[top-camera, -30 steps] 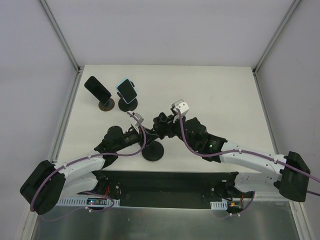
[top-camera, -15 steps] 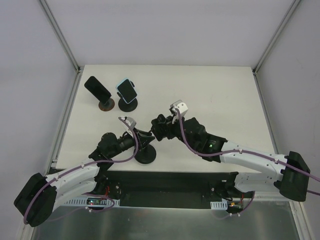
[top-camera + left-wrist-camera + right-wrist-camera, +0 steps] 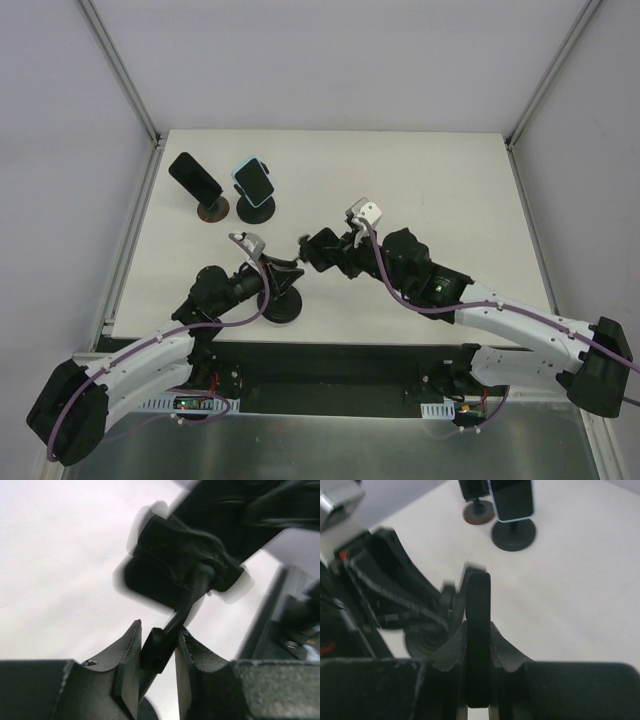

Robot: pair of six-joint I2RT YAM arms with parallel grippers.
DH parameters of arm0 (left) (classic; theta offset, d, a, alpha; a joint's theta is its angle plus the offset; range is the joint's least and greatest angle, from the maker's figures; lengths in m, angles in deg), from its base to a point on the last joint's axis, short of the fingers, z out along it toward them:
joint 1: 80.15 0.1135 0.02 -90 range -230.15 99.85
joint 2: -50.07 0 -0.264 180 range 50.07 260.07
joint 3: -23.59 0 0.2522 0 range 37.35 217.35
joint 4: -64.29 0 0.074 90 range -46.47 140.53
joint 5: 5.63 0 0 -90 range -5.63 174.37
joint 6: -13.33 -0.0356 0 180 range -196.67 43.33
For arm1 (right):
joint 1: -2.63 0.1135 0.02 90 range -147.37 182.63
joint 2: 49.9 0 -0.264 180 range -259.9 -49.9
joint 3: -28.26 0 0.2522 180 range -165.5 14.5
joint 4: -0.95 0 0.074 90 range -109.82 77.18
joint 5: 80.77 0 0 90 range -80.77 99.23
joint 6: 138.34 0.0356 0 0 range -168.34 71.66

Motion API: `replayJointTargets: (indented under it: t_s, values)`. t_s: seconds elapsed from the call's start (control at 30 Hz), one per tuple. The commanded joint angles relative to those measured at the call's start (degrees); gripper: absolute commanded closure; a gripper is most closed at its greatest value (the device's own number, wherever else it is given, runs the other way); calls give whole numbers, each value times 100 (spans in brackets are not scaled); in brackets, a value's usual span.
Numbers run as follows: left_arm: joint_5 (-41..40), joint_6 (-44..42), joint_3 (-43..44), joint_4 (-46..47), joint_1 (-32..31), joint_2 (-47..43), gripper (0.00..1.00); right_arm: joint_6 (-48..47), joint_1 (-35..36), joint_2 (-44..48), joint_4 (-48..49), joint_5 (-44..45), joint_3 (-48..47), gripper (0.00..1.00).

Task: Remove the phone from the phone stand

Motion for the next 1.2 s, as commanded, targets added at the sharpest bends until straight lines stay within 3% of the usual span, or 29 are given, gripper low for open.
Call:
replayJointTargets:
  t_s: [0.0,0.47,0.8,1.07,1.17]
  values:
    - [-1668,95,-63,-817,784,23,100,-903,-280,748,-646,163,-293,99]
    - [-1843,-414,78,-887,793,-267,100,-771,-280,986,-637,1296,-320,99]
    - [-3239,-1241,500,-599,846,-180,100,-789,-341,1161,-699,1604,-74,99]
    - [-3601,-1285,816,-237,1820,505,100,-815,-368,1363,-997,1824,5,99]
    - [-3619,-1294,887,-429,1883,532,100,-780,-376,1443,-1006,1877,49,99]
